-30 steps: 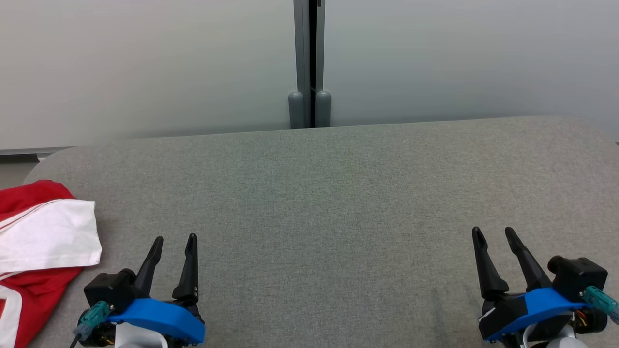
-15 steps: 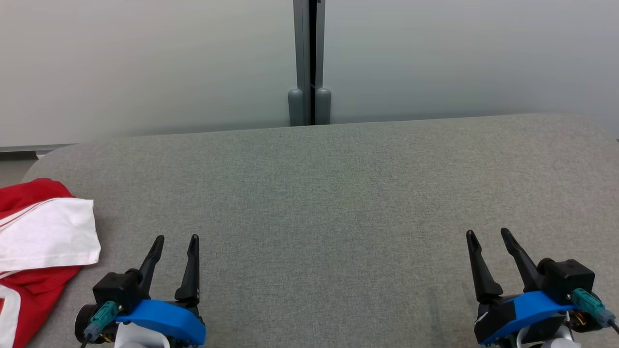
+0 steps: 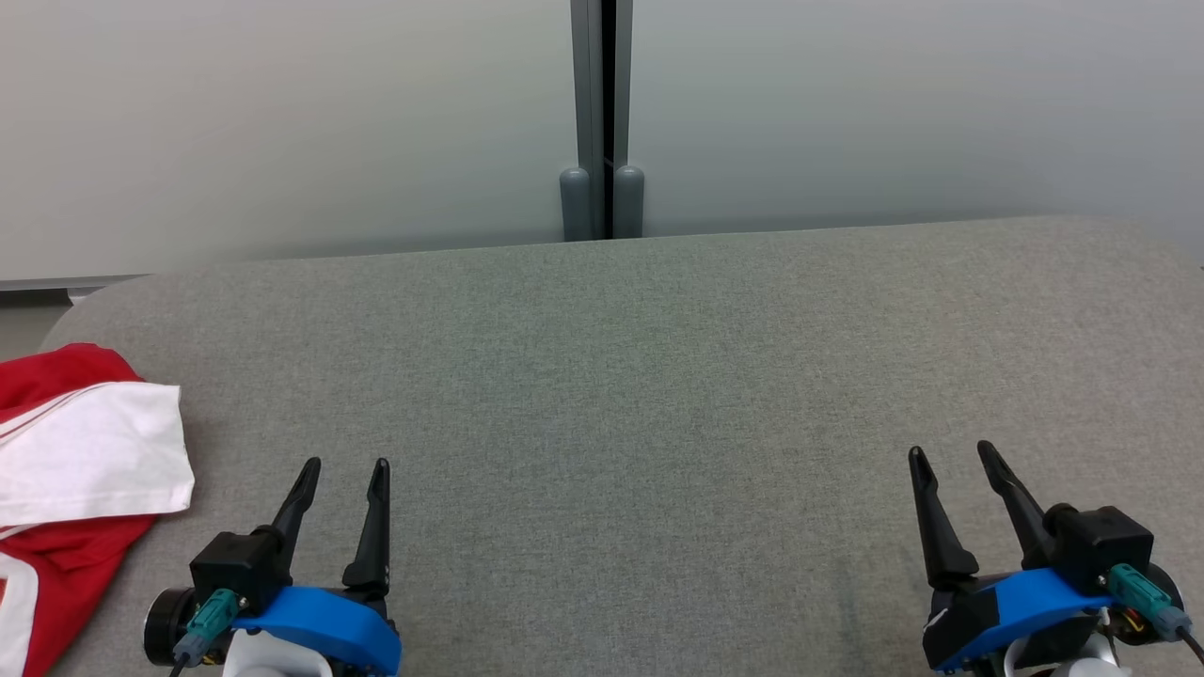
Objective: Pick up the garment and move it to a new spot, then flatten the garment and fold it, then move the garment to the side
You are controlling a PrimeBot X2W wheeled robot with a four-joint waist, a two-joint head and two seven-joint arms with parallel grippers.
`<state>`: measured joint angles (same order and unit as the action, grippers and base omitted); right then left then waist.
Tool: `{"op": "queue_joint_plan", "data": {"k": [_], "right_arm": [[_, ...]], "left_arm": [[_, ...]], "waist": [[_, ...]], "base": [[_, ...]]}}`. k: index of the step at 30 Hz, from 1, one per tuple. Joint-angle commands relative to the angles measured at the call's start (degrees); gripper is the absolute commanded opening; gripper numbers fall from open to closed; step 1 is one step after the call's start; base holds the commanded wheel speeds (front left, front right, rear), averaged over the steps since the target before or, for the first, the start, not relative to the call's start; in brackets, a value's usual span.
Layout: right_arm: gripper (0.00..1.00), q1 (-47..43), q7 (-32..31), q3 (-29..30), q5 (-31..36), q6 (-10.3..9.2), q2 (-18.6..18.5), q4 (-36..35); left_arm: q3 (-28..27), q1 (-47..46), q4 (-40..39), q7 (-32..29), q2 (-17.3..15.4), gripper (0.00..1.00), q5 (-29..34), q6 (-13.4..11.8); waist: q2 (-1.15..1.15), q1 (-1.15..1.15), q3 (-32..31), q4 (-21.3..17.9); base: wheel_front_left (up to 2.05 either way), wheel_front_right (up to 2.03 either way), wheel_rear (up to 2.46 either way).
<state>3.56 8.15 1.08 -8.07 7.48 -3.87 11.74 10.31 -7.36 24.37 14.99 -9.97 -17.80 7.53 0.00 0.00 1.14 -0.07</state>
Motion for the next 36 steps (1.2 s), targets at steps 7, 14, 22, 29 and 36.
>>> {"op": "queue_joint_plan", "data": {"k": [7,14,22,29,36], "right_arm": [[1.0,-0.48,0.34,0.52,-0.54,0.02,0.4,-0.16],[1.0,-0.54,0.42,1.07,-0.21,0.02,0.54,-0.57],[1.0,0.5,-0.13,0.2,0.01,0.02,0.16,-2.7],[1.0,1.67,-1.0,-1.41,-0.25,0.02,-0.66,-4.68],[1.0,2.14,-2.05,-2.87,-0.08,0.02,-1.18,-6.18]], "left_arm": [[-0.58,-0.6,0.37,0.26,0.32,1.0,0.14,-0.08],[-1.3,-1.33,0.4,0.26,0.39,1.0,1.15,-0.21],[-3.18,-2.88,-0.17,0.26,0.69,1.0,2.9,-0.79],[-6.02,-2.99,-1.15,0.21,0.8,1.0,3.3,-1.16],[-9.04,-1.85,-1.7,0.21,1.4,1.0,3.7,-1.31]], "waist": [[0.0,0.0,0.07,0.08],[0.0,0.0,0.27,1.07],[0.0,0.0,1.5,7.4],[0.0,0.0,2.36,14.89],[0.0,0.0,2.99,20.88]], "base": [[0.0,0.0,0.0],[0.0,0.0,0.0],[0.0,0.0,0.0],[0.0,0.0,0.0],[0.0,0.0,0.0]]}}
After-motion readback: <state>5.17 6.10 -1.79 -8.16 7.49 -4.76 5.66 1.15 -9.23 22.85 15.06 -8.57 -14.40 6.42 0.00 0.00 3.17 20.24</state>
